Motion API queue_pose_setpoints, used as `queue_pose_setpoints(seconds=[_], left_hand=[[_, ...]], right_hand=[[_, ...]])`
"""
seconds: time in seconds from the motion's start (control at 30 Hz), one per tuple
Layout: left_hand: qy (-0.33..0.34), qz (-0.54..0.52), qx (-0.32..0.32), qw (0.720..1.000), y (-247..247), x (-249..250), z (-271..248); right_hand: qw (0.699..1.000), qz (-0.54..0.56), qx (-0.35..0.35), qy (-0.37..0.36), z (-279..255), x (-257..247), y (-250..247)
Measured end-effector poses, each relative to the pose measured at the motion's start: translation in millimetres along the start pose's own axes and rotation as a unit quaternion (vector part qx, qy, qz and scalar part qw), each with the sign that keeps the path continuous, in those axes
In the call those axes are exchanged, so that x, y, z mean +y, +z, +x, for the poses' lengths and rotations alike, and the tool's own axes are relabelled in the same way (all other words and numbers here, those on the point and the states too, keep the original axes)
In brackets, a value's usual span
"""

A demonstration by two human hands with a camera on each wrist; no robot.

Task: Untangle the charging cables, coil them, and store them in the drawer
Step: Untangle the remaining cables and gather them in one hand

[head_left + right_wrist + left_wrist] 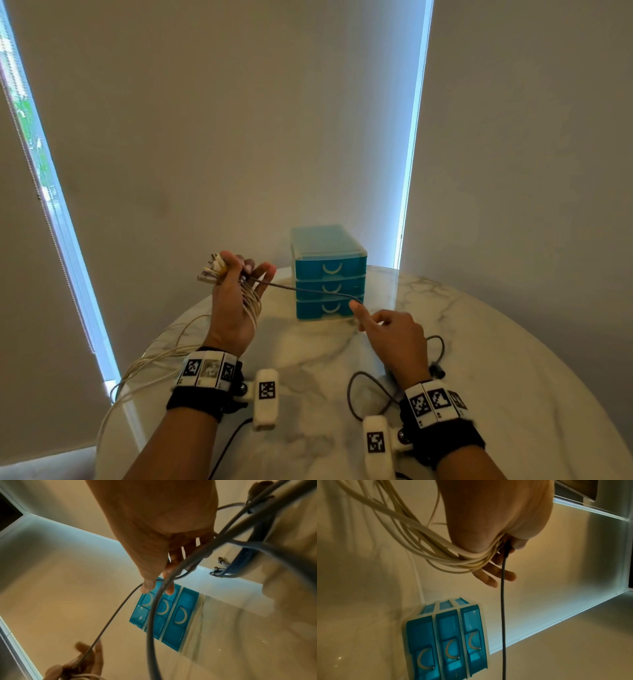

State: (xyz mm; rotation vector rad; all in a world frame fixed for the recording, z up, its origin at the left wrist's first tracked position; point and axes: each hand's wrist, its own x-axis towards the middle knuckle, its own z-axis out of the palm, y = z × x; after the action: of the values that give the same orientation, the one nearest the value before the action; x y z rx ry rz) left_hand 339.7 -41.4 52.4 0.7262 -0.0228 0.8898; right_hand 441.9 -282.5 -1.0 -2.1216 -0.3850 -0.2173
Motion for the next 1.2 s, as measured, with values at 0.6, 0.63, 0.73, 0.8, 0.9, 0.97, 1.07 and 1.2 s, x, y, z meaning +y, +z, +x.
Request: queue_pose_setpoints(seconds=[0.6, 0.63, 0.73, 0.8, 0.9, 0.97, 1.07, 1.2], left_hand=[[-0.074, 0.471, -0.133, 0.869, 17, 4, -26], [-0.080, 0.504, -0.160, 0.845, 18, 1, -27], [-0.110, 0.554, -0.239, 0.789, 19, -2, -31], [-0.106, 0.570, -0.272, 0.768, 19, -4, -31], [-0.069, 0.543, -0.202, 0.812, 20, -3, -31], [-0.048, 0.460, -0.121, 0.878, 15, -2, -24], [-0.028, 0.293, -0.055, 0.954, 8, 3, -15], [-0.012, 0.190, -0.008, 0.982, 6, 10, -8]], right_hand=[[0.761, 0.598, -0.248, 0.052, -8, -31, -27], [0.784, 0.569, -0.245, 0.049, -9, -34, -20], [0.807, 0.539, -0.235, 0.063, -11, -37, -6], [0.812, 0.533, -0.230, 0.064, -11, -37, -3], [0.815, 0.534, -0.218, 0.051, -10, -33, -2], [0.858, 0.461, -0.223, 0.031, -10, -29, -2], [0.913, 0.279, -0.296, -0.002, -19, -29, 3], [0.938, 0.165, -0.306, 0.006, -24, -31, 14]])
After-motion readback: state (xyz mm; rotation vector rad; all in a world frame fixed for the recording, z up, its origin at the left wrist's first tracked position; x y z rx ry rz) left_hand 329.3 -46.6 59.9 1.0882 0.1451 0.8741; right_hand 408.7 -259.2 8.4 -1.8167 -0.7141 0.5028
